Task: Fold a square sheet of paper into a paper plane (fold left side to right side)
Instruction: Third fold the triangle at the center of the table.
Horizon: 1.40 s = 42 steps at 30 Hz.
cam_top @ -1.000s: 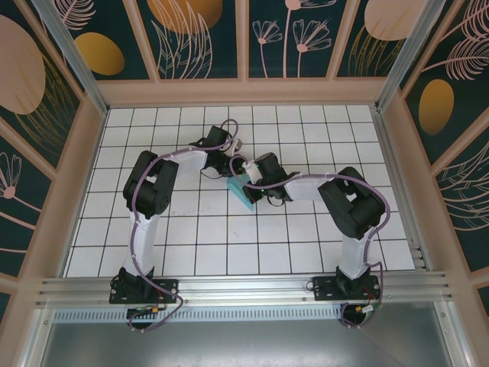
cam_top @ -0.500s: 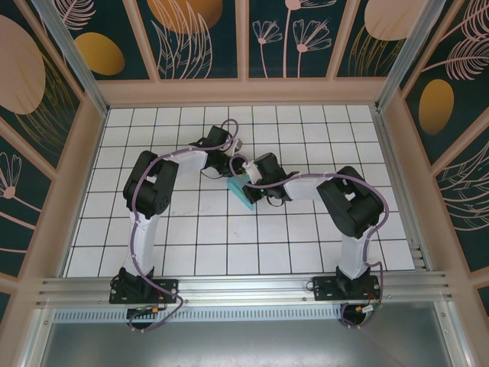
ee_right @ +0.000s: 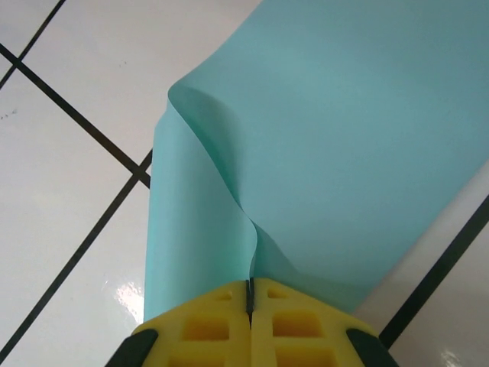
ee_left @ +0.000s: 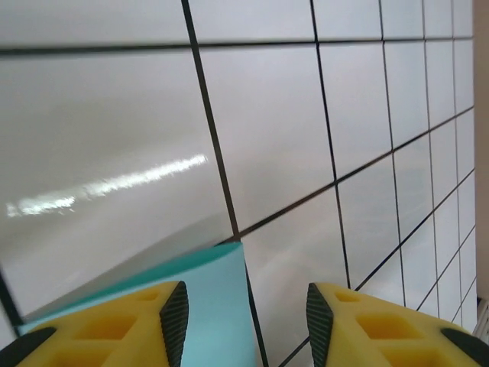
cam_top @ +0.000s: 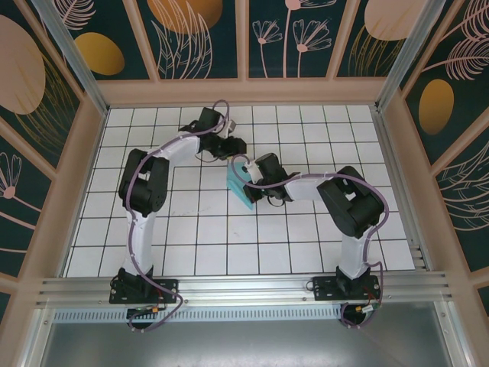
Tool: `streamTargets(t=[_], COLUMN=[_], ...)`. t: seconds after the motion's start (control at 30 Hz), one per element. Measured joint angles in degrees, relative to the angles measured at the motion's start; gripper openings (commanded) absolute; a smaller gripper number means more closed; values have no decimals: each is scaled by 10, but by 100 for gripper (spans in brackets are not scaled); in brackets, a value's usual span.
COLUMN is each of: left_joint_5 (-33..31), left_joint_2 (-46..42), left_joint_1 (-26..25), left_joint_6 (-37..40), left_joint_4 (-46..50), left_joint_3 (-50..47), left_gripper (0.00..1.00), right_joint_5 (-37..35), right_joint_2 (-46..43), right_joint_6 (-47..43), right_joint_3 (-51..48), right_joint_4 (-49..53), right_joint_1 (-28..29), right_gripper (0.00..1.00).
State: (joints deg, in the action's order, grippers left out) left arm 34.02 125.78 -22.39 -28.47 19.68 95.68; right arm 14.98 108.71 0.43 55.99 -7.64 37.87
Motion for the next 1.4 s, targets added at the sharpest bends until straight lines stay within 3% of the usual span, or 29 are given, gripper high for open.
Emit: streamTargets(t=[0.27,0.4,0.5,0.9,1.4], left_joint_5=[-24,-27,-13,20,-4], left_joint_2=[-119,-166,-180,-158,-110], left_joint_1=[10,10,10,-21,-40], left_joint_6=[-8,-26,-42,-98,-123], left_joint_4=[-19,-43,-72,-142,-151], left_joint_3=[-137,-202,-241,-277,-270], left_gripper=[47,33,29,28,27], right_joint_5=[1,1,1,1,1], right_joint_2=[0,0,0,1,1], right_joint_6=[0,0,0,0,0], right_joint_3=[0,0,0,0,2], right_joint_4=[0,0,0,0,2], right_joint_1=[0,0,0,0,0], right_gripper=[0,0,0,0,3])
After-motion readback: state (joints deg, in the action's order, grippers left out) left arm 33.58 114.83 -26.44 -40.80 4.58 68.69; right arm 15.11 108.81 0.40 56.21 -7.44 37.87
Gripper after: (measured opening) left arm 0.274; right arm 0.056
